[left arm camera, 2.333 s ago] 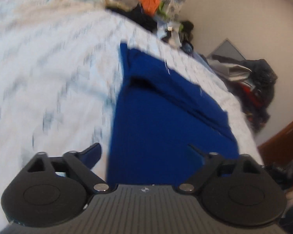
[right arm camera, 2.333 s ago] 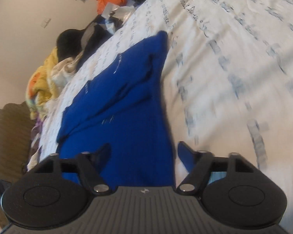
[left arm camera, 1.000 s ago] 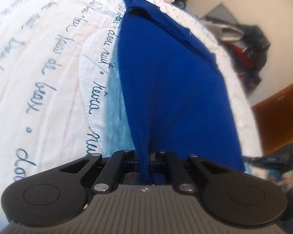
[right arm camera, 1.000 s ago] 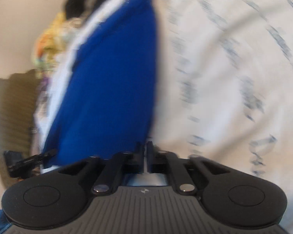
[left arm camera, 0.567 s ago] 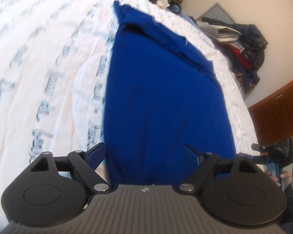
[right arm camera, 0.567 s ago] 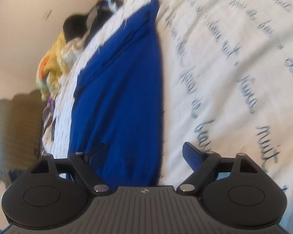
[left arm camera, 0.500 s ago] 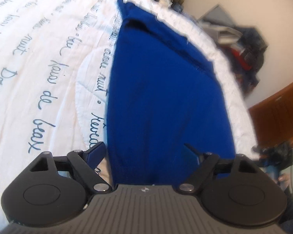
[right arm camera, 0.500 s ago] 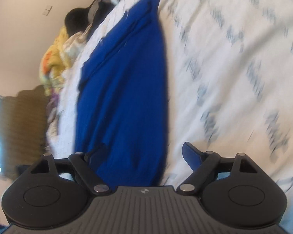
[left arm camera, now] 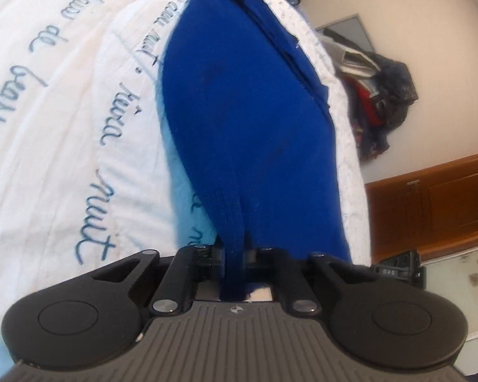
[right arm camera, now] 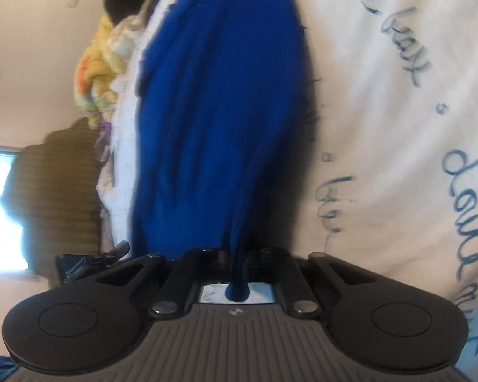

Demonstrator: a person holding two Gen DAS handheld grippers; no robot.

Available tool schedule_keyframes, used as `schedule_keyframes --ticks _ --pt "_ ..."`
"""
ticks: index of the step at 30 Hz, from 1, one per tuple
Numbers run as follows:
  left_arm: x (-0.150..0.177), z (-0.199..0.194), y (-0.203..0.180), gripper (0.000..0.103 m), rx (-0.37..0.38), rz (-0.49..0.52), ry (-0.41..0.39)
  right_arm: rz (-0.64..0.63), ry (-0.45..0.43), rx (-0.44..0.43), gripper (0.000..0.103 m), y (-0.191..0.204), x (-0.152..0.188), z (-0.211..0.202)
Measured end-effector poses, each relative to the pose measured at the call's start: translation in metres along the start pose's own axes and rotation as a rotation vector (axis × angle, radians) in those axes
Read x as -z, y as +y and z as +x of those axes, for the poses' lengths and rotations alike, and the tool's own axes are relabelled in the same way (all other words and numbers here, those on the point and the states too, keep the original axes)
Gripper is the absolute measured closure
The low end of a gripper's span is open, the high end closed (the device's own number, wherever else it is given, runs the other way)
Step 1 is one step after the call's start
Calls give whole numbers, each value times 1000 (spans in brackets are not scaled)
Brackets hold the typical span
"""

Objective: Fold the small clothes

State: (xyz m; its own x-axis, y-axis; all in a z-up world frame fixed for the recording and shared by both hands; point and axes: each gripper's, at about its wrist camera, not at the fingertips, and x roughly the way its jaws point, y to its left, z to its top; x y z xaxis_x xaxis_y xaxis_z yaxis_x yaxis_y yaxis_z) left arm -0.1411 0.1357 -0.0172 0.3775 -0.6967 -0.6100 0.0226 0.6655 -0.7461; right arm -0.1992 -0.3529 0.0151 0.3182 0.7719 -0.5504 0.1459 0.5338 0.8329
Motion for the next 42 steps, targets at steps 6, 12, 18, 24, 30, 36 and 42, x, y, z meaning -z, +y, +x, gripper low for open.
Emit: schedule_keyframes --ticks 6,12,18,24,30,36,42 --pt "9 -22 -23 94 -73 148 -16 -151 -61 135 98 20 2 -54" --pt "8 -27 -4 86 -83 99 -2 -115 -40 156 97 5 1 -34" --pt "-47 -50 -56 36 -283 380 -235 -281 -243 277 71 62 -46 -41" --pt "-111 73 -118 38 -484 649 -427 -486 -420 359 32 114 -140 67" --pt "-125 100 -80 32 -555 661 -378 -734 -402 551 32 100 -147 121" --pt "-172 55 -64 30 -462 449 -465 -668 -333 465 31 96 -167 90" --pt "-277 76 -53 30 -425 198 -440 -303 -478 403 31 78 -291 68"
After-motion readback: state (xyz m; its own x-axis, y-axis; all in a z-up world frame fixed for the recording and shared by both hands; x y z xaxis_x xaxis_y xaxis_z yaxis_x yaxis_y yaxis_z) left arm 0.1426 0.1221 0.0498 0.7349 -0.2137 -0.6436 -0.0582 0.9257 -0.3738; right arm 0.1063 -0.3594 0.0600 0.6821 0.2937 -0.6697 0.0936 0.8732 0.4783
